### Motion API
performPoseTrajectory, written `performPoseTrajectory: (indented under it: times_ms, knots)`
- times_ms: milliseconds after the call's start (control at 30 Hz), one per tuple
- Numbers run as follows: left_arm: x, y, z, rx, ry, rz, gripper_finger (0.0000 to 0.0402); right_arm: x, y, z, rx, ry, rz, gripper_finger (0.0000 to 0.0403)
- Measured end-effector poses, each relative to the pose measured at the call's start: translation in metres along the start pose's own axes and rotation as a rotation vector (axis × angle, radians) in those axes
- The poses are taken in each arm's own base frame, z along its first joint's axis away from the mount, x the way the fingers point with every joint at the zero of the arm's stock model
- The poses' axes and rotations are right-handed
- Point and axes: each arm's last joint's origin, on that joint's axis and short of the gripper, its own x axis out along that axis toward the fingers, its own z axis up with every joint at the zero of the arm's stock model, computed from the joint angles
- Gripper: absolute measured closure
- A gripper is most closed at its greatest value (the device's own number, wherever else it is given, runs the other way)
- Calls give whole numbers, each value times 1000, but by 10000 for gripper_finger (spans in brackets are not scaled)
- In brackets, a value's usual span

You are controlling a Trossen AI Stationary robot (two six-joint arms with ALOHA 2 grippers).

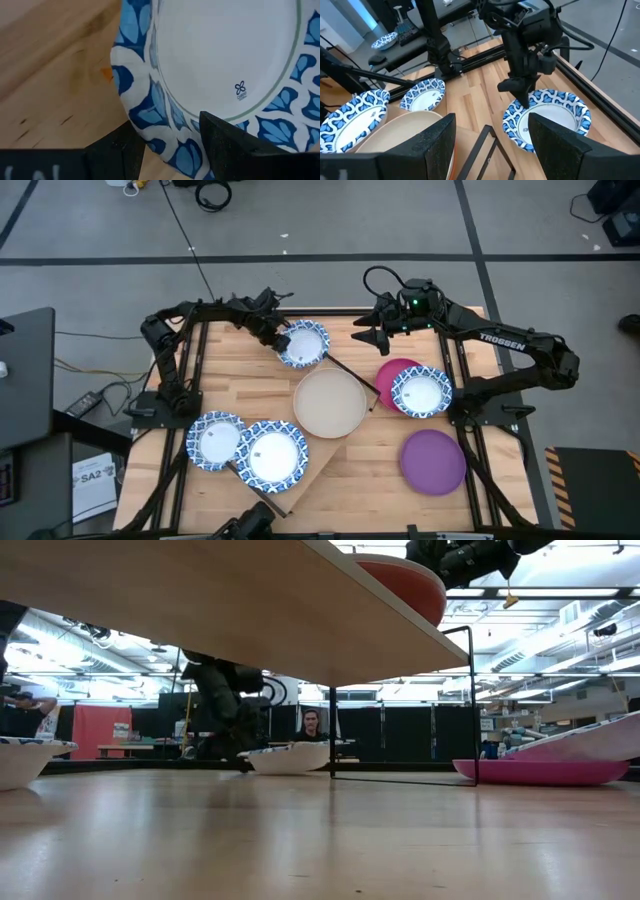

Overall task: Place and stack plates onto a shelf
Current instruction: Stack the white blue patterned plate on top of the white blue patterned plate on the shelf

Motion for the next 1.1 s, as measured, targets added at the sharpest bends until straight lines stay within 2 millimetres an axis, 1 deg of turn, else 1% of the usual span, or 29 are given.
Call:
performPoseTrajectory:
  times_ms: [333, 433, 1100]
  knots:
    - [0, -1, 1, 6, -10, 2, 212, 0, 0, -2, 8, 17, -3, 149]
    - [-1, -1, 1, 6, -12, 15, 218, 0, 0, -2, 11, 23, -4, 149]
    - [-2, -1, 1, -11, -14, 5, 349, 0, -1, -3, 15, 30, -6, 149]
